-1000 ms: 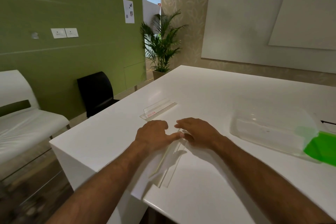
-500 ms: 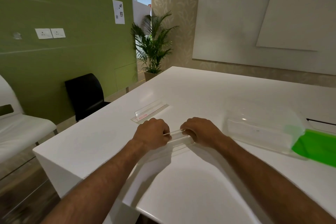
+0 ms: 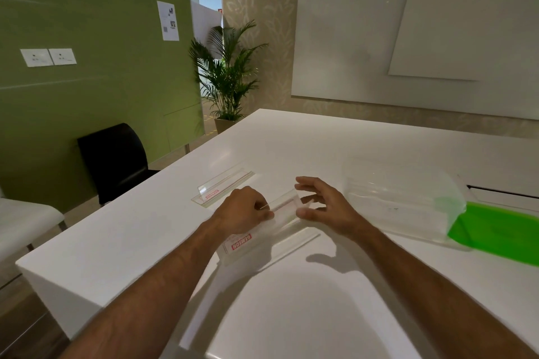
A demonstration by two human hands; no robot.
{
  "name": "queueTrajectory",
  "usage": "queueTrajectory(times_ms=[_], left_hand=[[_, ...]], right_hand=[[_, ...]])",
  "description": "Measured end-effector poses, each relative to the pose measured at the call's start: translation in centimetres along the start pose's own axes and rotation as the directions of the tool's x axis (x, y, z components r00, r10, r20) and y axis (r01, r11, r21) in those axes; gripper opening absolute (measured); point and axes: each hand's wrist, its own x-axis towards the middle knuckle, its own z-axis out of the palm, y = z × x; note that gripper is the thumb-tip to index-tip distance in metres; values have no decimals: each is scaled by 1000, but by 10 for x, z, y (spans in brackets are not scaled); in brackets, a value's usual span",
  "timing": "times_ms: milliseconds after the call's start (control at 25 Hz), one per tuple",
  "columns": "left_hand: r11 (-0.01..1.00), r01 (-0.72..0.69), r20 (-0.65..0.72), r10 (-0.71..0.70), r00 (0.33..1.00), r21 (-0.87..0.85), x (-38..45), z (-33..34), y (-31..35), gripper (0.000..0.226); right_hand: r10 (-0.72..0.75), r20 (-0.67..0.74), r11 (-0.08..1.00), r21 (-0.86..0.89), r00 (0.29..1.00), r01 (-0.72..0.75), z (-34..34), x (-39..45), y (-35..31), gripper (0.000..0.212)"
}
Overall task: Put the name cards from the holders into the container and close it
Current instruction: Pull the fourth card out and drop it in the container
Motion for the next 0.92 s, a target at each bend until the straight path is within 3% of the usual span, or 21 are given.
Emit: queueTrajectory(times_ms=[160,240,360,480,680,920], left_hand=[[968,86,115,-60,992,-236,7,0,-5,19],[936,139,187,-81,979,-324,9,-2,-5,19],[903,199,303,-82,949,-381,12,-5,-3,22],[864,222,414,-17,910,-451,15,-5,-2,30],[735,313,484,24,874,-601,19,-8,-4,42],[342,490,521,-3,854,-802,22,-15,-28,45]], right_hand=[[-134,38,971,-195,990,139,-1,-4,5,99],[-270,74,867,-416,960,276,-2,-4,7,105],[-422,127,649,-649,898,397,-1,-5,6,92],[-564,91,558,-691,820,460,-1,-5,2,61],[-539,87,586,-676,838,448,-17,-7,-1,67],[-476,-24,770,-495,879,404,-33,-16,-1,58]])
